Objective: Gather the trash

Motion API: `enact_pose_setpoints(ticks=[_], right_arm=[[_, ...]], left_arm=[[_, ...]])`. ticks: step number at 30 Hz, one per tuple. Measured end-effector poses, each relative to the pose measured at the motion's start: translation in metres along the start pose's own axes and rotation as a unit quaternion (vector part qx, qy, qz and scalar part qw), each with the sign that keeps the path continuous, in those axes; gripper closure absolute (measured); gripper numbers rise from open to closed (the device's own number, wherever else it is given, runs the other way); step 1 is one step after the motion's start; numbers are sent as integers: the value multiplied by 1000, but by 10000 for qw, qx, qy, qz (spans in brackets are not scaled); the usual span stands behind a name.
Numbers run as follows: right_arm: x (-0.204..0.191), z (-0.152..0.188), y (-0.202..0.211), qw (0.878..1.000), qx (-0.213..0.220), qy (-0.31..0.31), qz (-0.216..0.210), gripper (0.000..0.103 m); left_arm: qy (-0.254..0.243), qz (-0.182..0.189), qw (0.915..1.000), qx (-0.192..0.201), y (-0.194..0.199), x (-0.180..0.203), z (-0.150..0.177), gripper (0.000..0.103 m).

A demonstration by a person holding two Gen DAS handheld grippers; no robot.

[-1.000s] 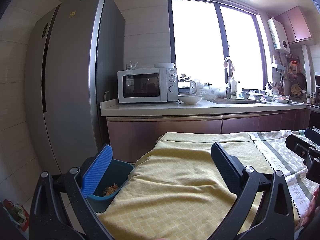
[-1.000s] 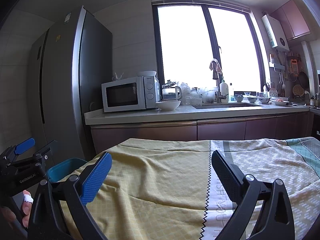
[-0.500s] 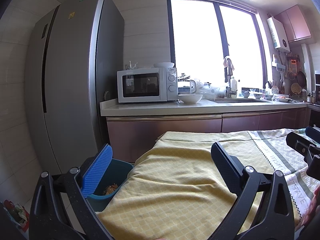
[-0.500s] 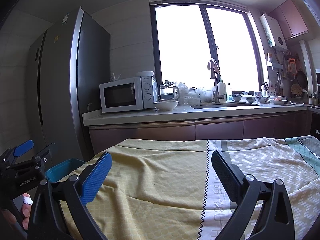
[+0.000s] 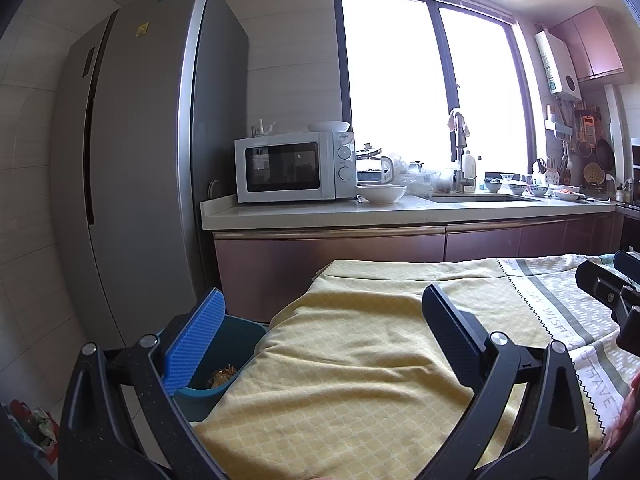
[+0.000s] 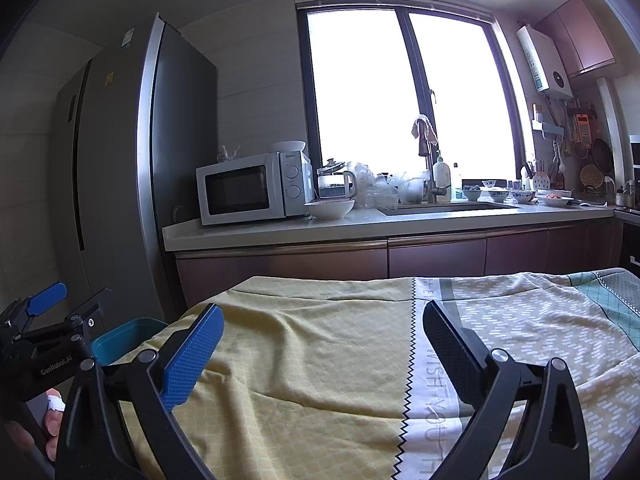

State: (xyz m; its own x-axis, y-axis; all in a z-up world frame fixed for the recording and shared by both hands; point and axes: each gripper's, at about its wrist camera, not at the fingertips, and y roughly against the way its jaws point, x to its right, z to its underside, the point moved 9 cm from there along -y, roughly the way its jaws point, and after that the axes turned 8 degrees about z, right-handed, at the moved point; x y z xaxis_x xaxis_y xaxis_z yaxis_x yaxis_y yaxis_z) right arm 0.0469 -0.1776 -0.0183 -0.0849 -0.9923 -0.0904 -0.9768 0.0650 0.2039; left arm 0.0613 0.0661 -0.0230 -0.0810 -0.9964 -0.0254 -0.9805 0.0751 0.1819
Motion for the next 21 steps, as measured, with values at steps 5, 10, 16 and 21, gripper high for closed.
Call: enact_pose_setpoints(ticks=[5,10,16,21], right_arm=[[1,-1,0,10000,17,3,5,6],[1,-1,0,10000,19,2,3,6],[1,-1,1,10000,20,4,7,6],[1,-1,1,10000,20,3,8,6]], left_arm=[[-2,6,10000,-6,-1,0,0,6],[3,-6,10000,-8,-1,0,1,6],[3,-16,10000,-16,-2,1,2,6],[9,-11,10000,-24,-1,2,3,6]])
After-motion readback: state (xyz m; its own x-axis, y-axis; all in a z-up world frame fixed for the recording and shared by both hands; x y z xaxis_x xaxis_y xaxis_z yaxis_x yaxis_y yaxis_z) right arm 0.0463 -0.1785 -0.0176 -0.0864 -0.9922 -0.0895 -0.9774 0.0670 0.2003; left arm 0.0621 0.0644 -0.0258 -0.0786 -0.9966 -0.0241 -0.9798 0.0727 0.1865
